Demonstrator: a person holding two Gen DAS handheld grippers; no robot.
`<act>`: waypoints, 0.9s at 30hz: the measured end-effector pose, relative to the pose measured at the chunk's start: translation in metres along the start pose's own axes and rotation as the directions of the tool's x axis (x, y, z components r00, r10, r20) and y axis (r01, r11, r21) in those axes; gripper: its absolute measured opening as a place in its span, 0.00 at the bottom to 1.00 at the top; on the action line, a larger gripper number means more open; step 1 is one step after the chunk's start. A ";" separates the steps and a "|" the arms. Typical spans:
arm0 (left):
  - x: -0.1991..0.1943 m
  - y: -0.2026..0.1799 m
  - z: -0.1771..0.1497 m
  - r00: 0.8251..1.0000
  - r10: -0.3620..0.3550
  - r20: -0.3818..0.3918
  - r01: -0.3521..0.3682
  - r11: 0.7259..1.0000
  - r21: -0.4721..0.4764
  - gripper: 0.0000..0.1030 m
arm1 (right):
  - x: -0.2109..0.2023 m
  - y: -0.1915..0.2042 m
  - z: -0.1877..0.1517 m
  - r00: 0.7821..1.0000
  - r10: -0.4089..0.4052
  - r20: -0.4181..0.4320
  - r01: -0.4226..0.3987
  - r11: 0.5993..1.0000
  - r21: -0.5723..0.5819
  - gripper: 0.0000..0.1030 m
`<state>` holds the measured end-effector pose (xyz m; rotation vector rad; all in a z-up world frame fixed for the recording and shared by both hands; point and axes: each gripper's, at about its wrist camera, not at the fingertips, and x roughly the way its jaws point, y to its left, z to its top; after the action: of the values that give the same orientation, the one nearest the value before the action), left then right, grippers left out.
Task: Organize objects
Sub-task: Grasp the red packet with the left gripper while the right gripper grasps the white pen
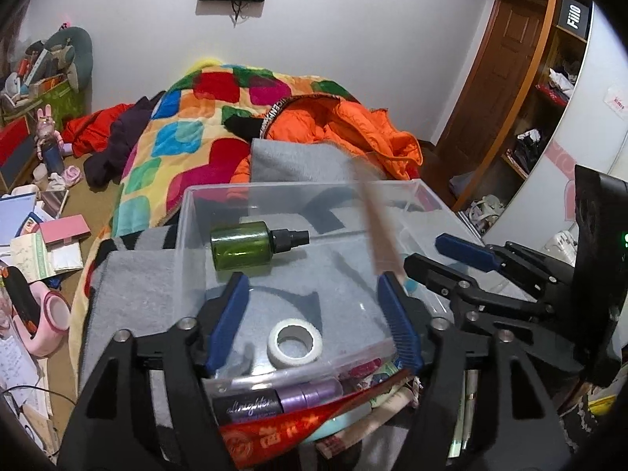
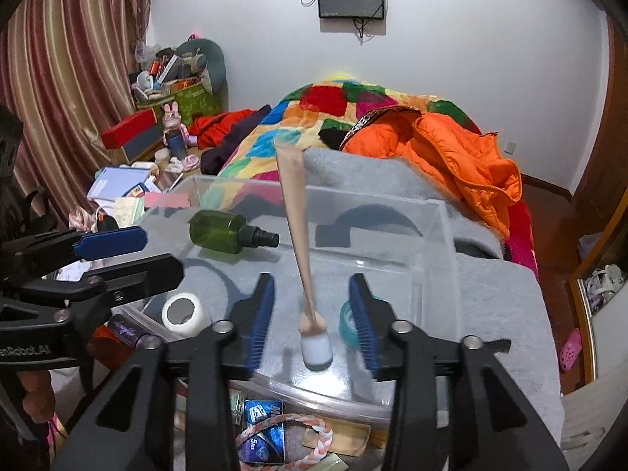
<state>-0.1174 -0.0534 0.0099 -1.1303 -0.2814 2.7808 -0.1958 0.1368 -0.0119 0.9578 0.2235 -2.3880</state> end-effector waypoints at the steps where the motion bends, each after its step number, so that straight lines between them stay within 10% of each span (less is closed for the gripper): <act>1: -0.003 0.000 0.000 1.000 0.005 0.008 -0.005 1.000 0.002 0.72 | -0.003 -0.002 0.000 1.000 0.003 0.006 -0.003 1.000 0.008 0.44; 15: -0.034 0.005 -0.032 0.999 0.042 0.007 -0.042 0.998 0.043 0.74 | -0.054 -0.011 -0.017 0.998 -0.010 0.066 0.006 0.999 0.053 0.61; 27: -0.026 0.016 -0.070 0.998 0.020 -0.052 -0.020 1.000 -0.001 0.84 | -0.054 -0.033 -0.072 0.999 0.006 -0.049 0.002 0.986 0.168 0.64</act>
<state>-0.0508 -0.0647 -0.0255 -1.2100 -0.2681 2.7642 -0.1395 0.2118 -0.0294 1.0942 0.0396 -2.4125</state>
